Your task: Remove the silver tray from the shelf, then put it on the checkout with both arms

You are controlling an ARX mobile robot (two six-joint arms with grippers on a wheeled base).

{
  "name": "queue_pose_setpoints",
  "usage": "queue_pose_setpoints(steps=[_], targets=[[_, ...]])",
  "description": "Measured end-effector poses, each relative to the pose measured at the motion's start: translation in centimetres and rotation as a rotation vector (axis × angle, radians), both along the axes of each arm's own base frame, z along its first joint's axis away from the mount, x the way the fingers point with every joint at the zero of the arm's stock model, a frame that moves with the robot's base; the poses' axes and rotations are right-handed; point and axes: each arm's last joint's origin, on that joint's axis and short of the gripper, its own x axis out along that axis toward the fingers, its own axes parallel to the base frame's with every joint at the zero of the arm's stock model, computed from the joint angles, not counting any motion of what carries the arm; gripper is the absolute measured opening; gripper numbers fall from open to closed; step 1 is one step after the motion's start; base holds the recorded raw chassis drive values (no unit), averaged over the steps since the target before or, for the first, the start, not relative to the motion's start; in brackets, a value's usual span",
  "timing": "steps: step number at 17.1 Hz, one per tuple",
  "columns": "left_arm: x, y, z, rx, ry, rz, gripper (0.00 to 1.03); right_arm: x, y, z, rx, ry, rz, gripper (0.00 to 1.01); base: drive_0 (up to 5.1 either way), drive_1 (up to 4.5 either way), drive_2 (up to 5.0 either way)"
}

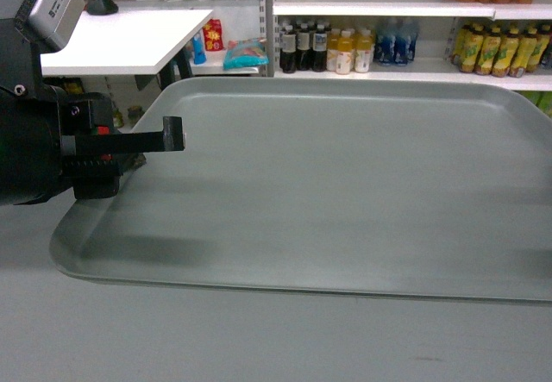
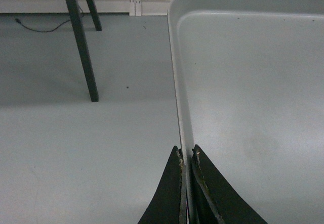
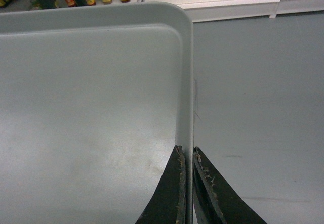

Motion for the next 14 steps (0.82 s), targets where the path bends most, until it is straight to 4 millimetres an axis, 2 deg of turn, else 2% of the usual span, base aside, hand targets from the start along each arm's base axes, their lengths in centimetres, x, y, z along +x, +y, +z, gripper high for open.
queue_pose_setpoints(steps=[14], targets=[[0.03, -0.01, 0.03, -0.001, -0.004, 0.000, 0.03, 0.02, 0.00, 0.08, 0.001, -0.007, 0.000, 0.02, -5.0, 2.41, 2.4]])
